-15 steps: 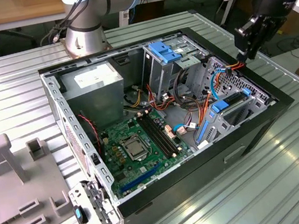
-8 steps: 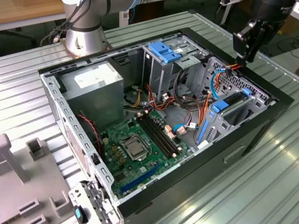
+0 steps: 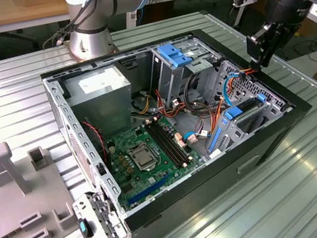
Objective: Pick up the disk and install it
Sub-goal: 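Insert the first disk wire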
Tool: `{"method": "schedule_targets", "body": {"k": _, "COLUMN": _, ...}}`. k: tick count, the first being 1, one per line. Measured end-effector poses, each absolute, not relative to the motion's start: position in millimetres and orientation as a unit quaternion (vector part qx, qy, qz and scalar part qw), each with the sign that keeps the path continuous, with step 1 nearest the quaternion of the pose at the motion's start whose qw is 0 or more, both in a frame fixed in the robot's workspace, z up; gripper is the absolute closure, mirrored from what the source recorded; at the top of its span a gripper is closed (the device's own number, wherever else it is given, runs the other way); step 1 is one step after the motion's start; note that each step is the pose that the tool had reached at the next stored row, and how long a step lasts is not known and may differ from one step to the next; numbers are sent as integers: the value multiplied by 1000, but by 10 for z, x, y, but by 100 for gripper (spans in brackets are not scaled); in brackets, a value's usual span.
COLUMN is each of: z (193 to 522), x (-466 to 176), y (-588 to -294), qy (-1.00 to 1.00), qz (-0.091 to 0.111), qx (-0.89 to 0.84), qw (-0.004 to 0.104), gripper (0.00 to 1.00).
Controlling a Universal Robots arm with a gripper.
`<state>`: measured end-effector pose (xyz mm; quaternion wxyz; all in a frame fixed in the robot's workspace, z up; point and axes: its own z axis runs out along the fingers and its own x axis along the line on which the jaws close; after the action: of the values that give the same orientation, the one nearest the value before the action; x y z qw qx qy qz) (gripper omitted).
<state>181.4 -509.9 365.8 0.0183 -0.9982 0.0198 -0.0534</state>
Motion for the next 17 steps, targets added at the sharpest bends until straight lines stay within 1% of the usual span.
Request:
{"method": "schedule_targets", "body": {"k": 8, "z": 3654, "x": 1815, "y": -5099, "qy": 20, "qz": -53, "qx": -998, "qw": 19, "gripper": 64}}
{"method": "schedule_targets", "body": {"k": 10, "z": 3654, "x": 1815, "y": -5099, "qy": 20, "qz": -53, "qx": -998, "qw": 19, "gripper": 78}}
{"method": "schedule_targets", "body": {"k": 12, "z": 3653, "x": 1815, "y": -5099, "qy": 20, "qz": -53, "qx": -998, "qw": 19, "gripper": 78}}
{"method": "schedule_targets", "body": {"k": 13, "z": 3652, "x": 1815, "y": -5099, "qy": 20, "qz": -53, "qx": -998, "qw": 20, "gripper": 83}}
{"method": "schedule_targets", "body": {"k": 17, "z": 3640, "x": 1815, "y": -5099, "qy": 20, "qz": -53, "qx": -998, "qw": 20, "gripper": 83}}
